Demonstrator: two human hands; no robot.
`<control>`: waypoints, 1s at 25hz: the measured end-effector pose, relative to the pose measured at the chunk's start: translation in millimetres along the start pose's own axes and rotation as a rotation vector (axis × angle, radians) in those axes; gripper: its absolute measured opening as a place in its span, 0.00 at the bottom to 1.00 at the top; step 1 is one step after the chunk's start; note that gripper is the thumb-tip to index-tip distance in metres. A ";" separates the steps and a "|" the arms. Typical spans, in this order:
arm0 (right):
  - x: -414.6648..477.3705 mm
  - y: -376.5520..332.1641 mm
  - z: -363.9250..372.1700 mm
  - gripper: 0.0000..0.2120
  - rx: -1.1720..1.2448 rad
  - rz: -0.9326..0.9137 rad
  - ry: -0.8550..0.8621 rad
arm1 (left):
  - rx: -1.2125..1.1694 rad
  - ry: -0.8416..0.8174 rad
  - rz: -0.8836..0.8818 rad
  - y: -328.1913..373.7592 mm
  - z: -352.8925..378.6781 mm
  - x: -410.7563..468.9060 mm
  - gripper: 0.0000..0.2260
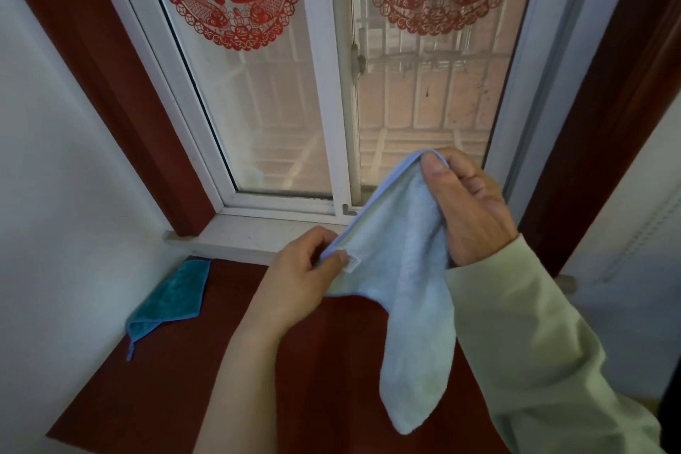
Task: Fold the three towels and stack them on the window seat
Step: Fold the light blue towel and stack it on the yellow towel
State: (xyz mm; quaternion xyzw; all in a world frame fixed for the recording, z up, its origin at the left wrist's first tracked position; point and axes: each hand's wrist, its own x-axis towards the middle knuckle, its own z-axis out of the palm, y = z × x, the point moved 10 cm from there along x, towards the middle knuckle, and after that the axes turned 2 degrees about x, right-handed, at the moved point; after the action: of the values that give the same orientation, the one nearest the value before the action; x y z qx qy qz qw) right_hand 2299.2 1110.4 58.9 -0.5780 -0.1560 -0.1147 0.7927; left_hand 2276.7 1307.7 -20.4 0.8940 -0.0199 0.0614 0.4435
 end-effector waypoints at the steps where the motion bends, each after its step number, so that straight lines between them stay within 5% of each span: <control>1: 1.1 0.2 -5.6 0.09 -0.008 0.001 0.023 | 0.010 0.020 -0.030 -6.2 -1.6 2.2 0.06; 9: 3.7 -5.8 -42.2 0.09 -0.005 -0.033 0.165 | -0.374 0.341 -0.064 4.7 -63.1 4.3 0.03; 14: 4.1 -8.0 -40.3 0.03 -0.023 -0.059 0.140 | -0.575 0.252 0.022 50.8 -61.8 -0.1 0.12; 20: -3.0 -3.6 -5.2 0.04 0.020 -0.096 -0.024 | -0.493 0.044 0.185 89.1 -36.5 -4.0 0.24; 25: -7.0 1.2 9.2 0.07 -0.017 -0.101 -0.127 | -0.243 0.133 0.267 96.8 -37.0 -4.1 0.07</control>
State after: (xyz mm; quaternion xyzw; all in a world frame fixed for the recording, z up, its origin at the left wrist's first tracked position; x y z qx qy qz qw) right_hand 2292.0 1119.6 57.8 -0.5821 -0.2338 -0.1188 0.7697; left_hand 2260.6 1278.4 77.8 0.8173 -0.1162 0.1758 0.5364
